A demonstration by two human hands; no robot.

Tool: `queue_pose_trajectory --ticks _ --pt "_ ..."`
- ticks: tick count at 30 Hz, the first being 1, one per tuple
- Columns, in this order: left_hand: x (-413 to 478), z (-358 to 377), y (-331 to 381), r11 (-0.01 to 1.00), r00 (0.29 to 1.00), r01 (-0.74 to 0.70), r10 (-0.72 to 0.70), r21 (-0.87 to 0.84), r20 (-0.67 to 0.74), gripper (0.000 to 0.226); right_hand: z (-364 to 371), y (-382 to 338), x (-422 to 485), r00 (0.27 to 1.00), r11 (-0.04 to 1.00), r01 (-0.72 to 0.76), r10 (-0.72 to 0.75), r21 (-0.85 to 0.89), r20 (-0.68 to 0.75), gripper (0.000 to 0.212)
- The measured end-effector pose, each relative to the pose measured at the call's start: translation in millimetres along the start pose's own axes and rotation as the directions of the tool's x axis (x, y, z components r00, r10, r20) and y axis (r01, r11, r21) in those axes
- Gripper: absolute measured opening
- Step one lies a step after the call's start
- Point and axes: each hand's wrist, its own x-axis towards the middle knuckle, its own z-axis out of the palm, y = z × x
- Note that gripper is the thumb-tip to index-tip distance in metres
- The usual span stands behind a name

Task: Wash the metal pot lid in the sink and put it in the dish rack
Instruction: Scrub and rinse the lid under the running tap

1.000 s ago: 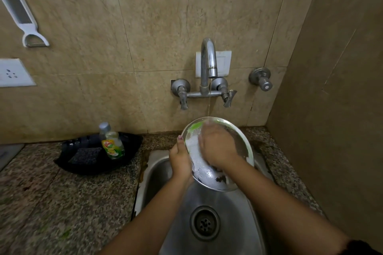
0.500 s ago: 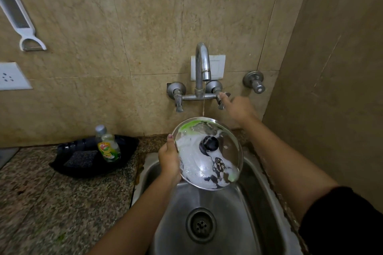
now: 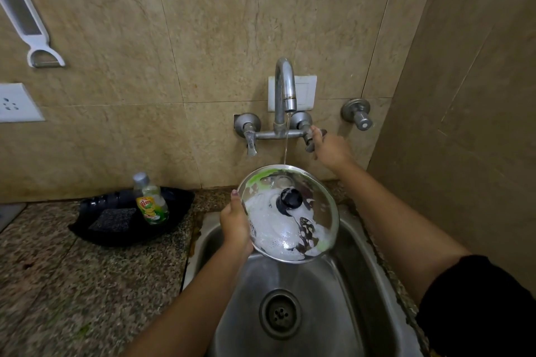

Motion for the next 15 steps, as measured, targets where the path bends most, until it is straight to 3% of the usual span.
queue_pose_trajectory --ticks 4,7,10,12,15 --pt "-2 2 -1 1.000 1.000 -0.012 0.012 -0.004 -0.001 0.037 7 0 -22 0.996 1.000 -0.012 0.010 0.026 0.084 0.051" --pt "0 1 -3 1.000 1.000 -0.008 0.008 -0.004 0.010 0.037 39 7 -55 0.969 0.988 0.151 -0.145 -0.012 0.201 0.027" --pt "5 0 -8 0.999 0.999 -0.019 0.018 0.028 0.030 0.038 53 4 -71 0.917 0.959 0.283 -0.270 -0.002 0.295 0.034" --pt "9 2 -14 0.999 0.998 -0.020 0.018 0.026 0.058 0.039 65 -8 -79 0.905 0.925 0.323 -0.242 -0.198 0.349 0.045" --pt "13 8 -17 1.000 0.997 -0.007 0.005 0.015 0.082 0.040 91 -29 -119 0.872 0.723 0.480 -0.336 -0.496 0.355 0.058"
